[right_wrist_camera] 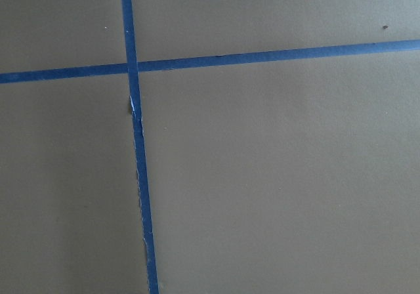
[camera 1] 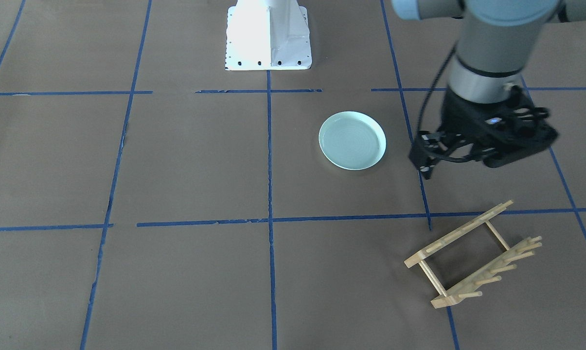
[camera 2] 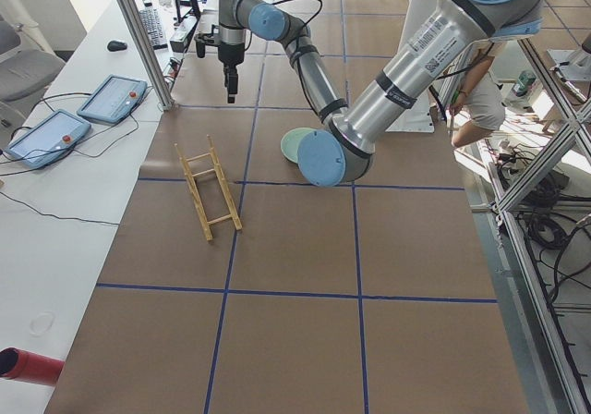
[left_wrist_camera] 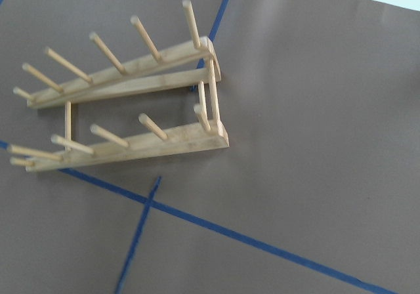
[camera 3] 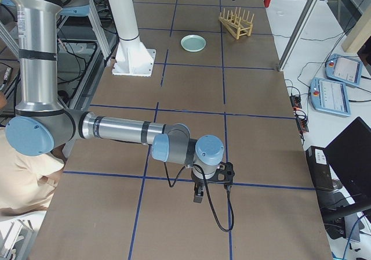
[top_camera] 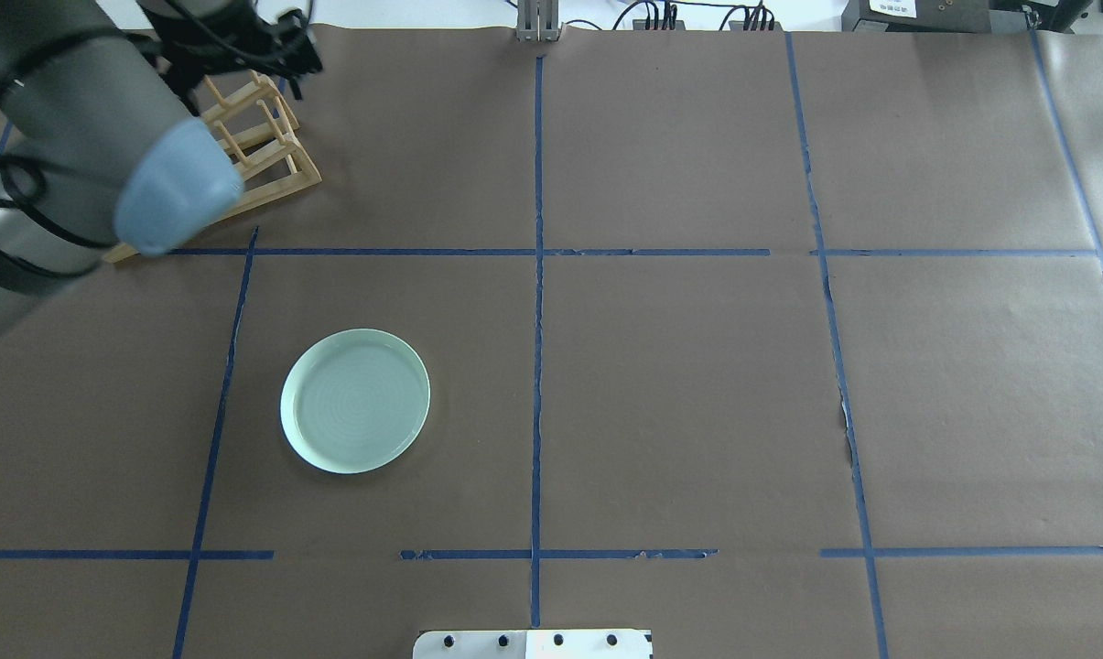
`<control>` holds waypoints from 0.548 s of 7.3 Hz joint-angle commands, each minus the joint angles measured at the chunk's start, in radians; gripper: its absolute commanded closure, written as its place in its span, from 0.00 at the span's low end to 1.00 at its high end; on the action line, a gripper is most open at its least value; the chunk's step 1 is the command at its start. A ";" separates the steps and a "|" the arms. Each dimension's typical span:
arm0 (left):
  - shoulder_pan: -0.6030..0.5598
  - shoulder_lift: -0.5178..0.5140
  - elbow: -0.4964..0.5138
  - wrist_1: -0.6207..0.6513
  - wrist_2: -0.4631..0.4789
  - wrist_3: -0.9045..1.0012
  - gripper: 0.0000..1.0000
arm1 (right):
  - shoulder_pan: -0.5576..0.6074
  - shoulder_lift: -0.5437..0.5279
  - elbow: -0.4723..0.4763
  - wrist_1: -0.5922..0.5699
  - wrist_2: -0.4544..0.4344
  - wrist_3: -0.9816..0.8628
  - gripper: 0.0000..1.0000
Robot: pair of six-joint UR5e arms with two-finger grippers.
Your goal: Place plate on table
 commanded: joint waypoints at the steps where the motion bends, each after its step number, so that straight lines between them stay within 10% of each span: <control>1: -0.338 0.225 0.014 -0.076 -0.190 0.562 0.00 | 0.000 0.000 0.001 0.000 0.000 0.000 0.00; 4: -0.560 0.499 0.135 -0.218 -0.278 0.978 0.00 | 0.000 0.000 -0.001 0.000 0.000 0.000 0.00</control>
